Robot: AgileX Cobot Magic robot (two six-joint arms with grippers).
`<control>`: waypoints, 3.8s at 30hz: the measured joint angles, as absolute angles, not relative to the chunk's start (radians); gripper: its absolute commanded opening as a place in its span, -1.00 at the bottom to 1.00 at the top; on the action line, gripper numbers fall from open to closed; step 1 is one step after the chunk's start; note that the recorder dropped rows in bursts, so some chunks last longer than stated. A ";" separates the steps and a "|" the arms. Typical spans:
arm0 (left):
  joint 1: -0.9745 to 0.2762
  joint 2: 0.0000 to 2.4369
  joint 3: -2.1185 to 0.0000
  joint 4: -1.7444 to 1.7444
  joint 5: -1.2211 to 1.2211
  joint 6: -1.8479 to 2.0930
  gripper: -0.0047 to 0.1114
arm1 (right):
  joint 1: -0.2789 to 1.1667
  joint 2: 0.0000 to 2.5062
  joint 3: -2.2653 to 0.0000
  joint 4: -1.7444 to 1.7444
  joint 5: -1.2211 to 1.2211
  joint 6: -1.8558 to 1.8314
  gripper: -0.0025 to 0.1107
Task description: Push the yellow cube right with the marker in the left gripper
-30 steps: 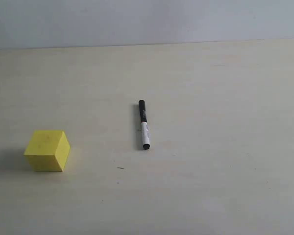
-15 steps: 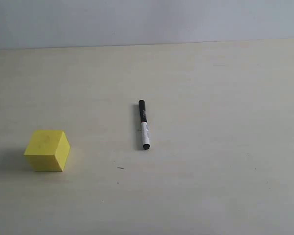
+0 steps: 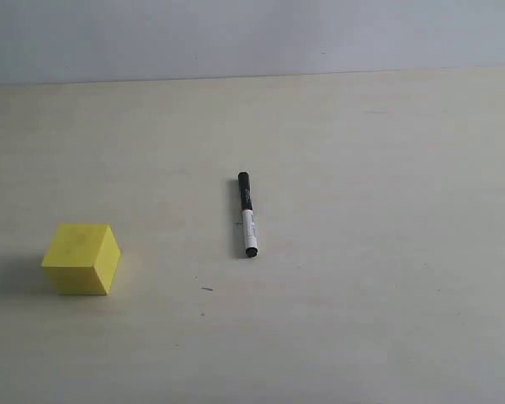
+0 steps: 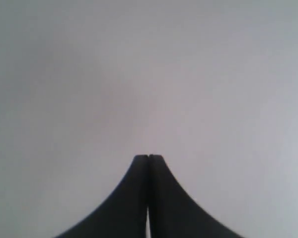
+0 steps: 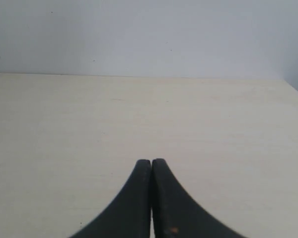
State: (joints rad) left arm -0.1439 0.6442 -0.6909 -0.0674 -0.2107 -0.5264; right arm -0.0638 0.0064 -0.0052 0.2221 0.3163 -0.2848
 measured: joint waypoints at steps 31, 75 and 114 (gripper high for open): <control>-0.768 2.202 -1.853 0.011 1.190 -0.447 -0.87 | -0.064 0.006 -0.005 0.222 0.316 -0.285 -0.96; -0.768 2.378 -1.884 0.009 1.176 -0.636 -0.92 | -0.064 0.006 -0.005 0.222 0.317 -0.285 -0.96; -0.014 1.570 -0.815 0.383 0.729 1.220 -0.92 | -0.064 0.006 -0.005 0.222 0.317 -0.285 -0.96</control>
State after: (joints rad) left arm -0.0142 1.5703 -0.8147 0.3830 0.7292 1.2202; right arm -0.0638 0.0064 -0.0052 0.2221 0.3170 -0.2848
